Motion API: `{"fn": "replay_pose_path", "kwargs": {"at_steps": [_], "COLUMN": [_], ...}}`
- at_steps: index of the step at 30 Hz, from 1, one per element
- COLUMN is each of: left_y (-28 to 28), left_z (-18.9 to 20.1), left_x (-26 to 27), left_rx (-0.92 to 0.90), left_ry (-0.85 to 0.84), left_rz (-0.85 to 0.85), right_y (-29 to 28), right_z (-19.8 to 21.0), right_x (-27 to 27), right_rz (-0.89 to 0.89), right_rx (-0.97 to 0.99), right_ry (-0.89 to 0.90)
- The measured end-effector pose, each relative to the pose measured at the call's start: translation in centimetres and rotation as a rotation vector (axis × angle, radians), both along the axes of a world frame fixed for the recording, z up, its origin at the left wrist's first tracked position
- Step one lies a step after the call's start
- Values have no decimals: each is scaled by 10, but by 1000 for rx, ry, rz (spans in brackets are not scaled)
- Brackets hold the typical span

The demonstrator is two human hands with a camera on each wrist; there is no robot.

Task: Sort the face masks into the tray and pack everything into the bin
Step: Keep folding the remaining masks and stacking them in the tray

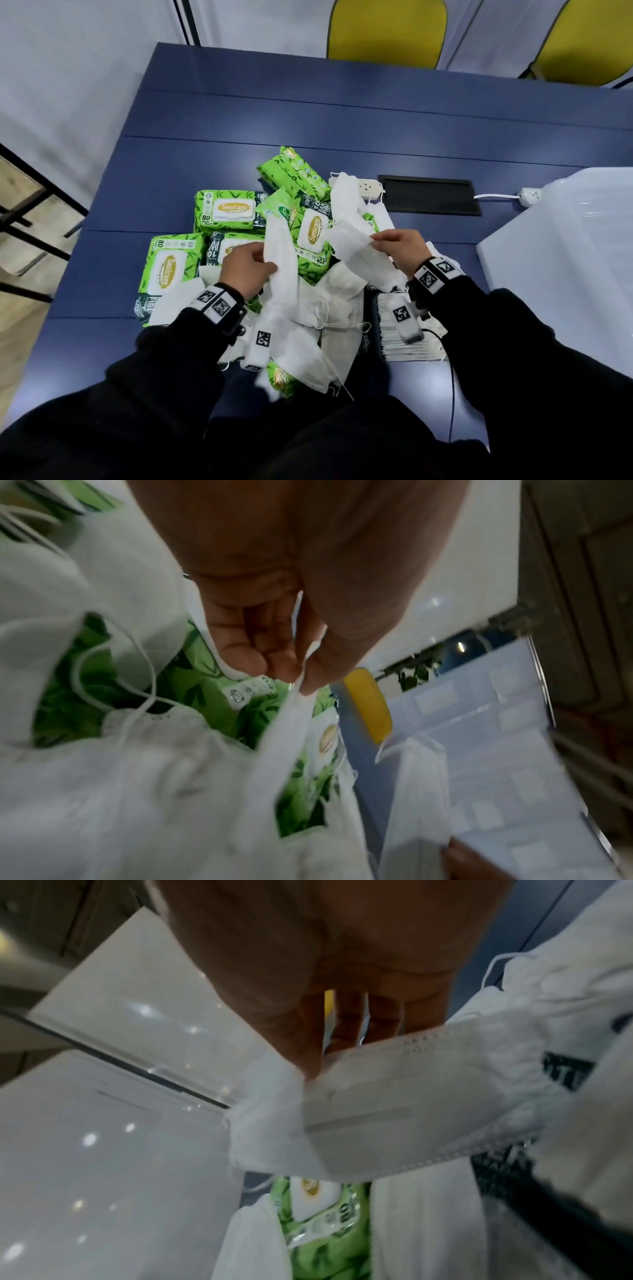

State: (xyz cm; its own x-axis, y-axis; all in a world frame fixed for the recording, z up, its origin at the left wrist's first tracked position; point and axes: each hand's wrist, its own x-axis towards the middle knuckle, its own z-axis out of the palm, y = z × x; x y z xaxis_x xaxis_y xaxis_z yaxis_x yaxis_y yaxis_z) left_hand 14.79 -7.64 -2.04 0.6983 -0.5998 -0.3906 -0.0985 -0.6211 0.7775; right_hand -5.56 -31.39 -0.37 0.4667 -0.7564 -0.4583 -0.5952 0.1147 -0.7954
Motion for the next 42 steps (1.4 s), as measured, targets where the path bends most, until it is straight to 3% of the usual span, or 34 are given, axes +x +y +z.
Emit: {"fn": "replay_pose_path", "kwargs": {"at_steps": [5,10,13,15,21,24,29,36,42], "left_y": [33,37,30,24,21,32,46,50,53], "left_z": [16,47,65,74,59,58,77,96,112], "left_x": [-4,-24,-37,-44,-60,-60,-62,-53,-49], "left_rx": [-247,-490,-577,-641,-587,-540,-565,-689,-613], "left_ry": [241,69,-155,-183,-88,-25,57,183,158], "left_rz": [173,232,200,157,-30,-3,-3,264,119], "right_y": [37,83,102,114,132,137,140,141,144], "right_z": [20,33,36,41,55,58,51,51,55], "right_x": [-1,-1,0,1,-2,-8,-20,-26,-25], "right_rz": [-222,-151,-101,-80,-120,-192,-141,-107,-97], "right_rx": [365,592,588,591,622,685,571,510,523], "right_ry": [-196,-347,-347,-342,-402,-512,-509,-508,-526]}}
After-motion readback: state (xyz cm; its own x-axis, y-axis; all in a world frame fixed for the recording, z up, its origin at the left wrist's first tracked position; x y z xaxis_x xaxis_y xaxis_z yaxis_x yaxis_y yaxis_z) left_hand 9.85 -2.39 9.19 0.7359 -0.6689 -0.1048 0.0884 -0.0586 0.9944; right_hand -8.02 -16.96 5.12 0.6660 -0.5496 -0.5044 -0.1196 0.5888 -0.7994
